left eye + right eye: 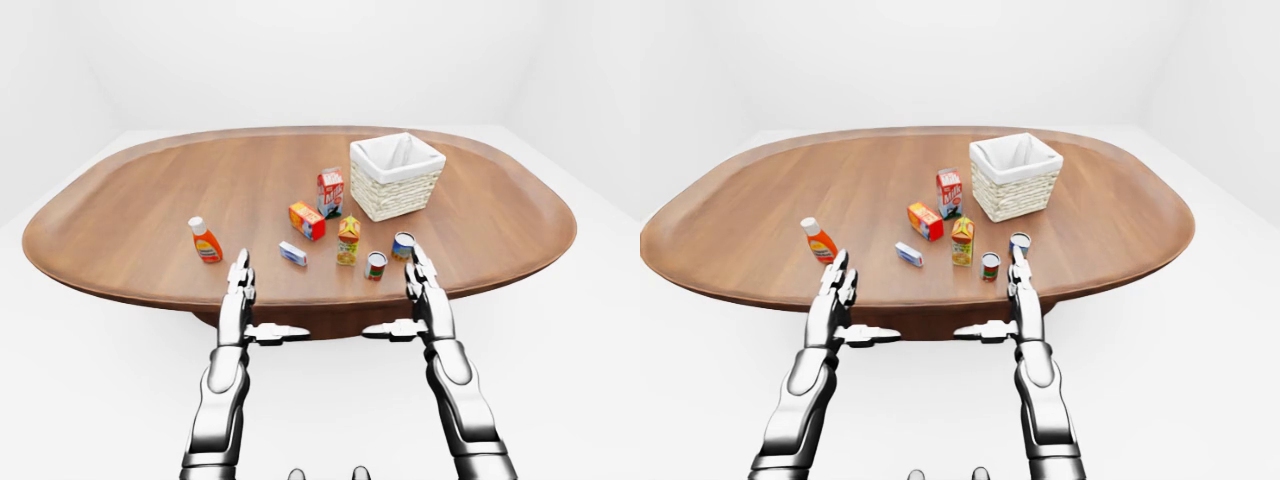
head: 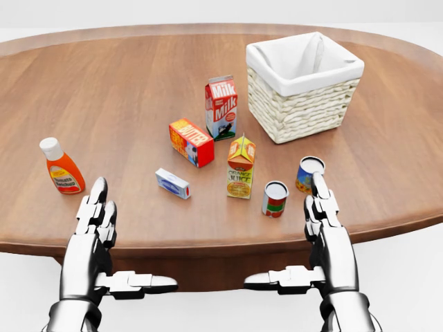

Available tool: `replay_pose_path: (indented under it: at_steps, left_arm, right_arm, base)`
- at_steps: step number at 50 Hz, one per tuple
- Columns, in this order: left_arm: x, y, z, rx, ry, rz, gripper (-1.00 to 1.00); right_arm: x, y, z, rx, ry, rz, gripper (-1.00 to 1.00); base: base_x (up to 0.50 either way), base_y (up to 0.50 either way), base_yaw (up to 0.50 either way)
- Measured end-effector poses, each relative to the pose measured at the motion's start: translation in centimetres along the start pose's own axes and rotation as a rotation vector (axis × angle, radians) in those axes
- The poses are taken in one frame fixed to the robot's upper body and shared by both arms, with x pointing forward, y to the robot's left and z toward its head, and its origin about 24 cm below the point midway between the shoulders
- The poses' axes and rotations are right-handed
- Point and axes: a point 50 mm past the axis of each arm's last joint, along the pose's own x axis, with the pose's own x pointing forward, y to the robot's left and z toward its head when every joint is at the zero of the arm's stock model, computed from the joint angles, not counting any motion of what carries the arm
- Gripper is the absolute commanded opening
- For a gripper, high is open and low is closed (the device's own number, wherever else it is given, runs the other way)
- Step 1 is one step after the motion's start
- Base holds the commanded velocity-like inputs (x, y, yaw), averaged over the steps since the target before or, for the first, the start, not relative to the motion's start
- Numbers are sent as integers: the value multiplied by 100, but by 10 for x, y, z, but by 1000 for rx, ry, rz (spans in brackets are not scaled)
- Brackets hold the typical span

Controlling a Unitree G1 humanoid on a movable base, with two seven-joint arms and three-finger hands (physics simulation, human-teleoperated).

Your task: Pick up the alphabet soup and the tomato sauce, and put them in the basket.

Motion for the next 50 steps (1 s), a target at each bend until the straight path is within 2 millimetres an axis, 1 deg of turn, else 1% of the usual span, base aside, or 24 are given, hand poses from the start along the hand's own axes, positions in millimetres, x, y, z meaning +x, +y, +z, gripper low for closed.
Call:
replay_pose_path:
  at_steps: [18, 31, 50]
  left_arm:
    - [-1, 6, 1, 4, -4, 1, 100]
    - [-9, 4, 11, 61, -78, 19, 100]
    - [-25, 5, 32, 144, -190, 75, 100]
  right_arm:
    - [-2, -5, 2, -8, -24, 2, 100]
    - [-11, -8, 25, -23, -154, -17, 100]
    - [-21, -10, 44, -36, -236, -47, 100]
  base:
    - [0, 0, 0]
    - [0, 0, 0]
    - [0, 0, 0]
